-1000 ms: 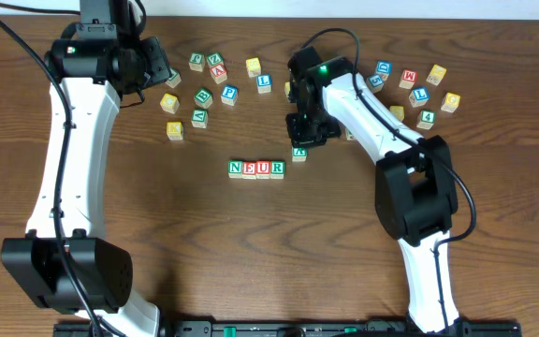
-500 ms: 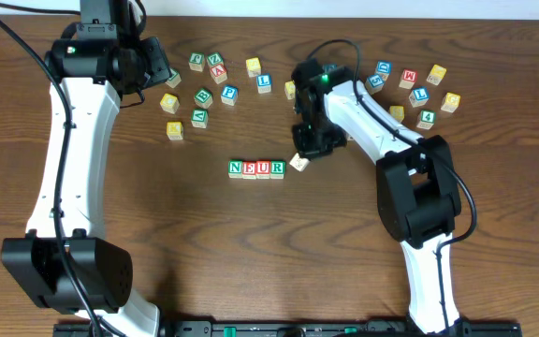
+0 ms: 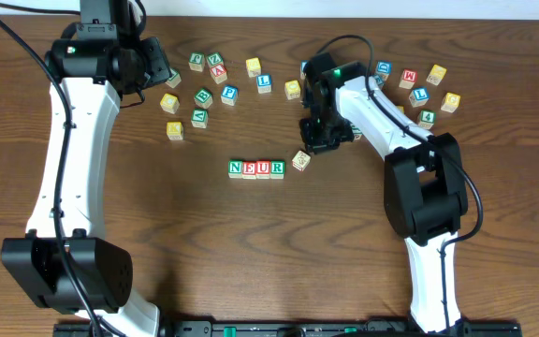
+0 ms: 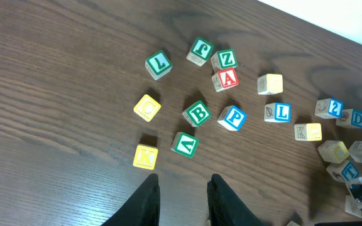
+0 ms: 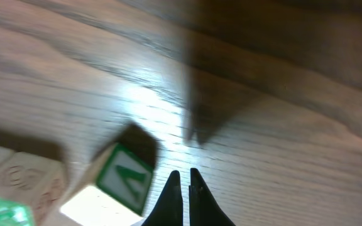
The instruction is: Spell out NEURIPS
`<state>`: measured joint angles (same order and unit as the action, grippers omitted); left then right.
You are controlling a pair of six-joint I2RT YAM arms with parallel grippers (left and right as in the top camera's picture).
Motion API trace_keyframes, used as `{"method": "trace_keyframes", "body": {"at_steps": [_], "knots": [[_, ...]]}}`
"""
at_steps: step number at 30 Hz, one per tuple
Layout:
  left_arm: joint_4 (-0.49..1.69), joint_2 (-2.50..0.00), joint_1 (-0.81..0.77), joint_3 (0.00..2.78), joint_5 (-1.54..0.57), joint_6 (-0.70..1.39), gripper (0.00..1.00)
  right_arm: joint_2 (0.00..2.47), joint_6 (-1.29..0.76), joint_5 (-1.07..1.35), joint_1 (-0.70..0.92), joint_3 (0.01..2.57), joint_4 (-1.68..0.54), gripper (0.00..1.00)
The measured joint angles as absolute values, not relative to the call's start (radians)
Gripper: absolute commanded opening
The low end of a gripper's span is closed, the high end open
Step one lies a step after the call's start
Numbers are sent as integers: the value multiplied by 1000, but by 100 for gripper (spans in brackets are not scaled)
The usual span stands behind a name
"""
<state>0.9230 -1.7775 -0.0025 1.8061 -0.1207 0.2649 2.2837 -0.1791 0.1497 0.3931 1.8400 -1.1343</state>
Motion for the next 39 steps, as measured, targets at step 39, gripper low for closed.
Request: {"method": "trace_keyframes", "body": {"at_steps": [39], "knots": [[923,-1777,-3,1806,-121,265,26,2267,49,274,416,1842,-1114,1]]}}
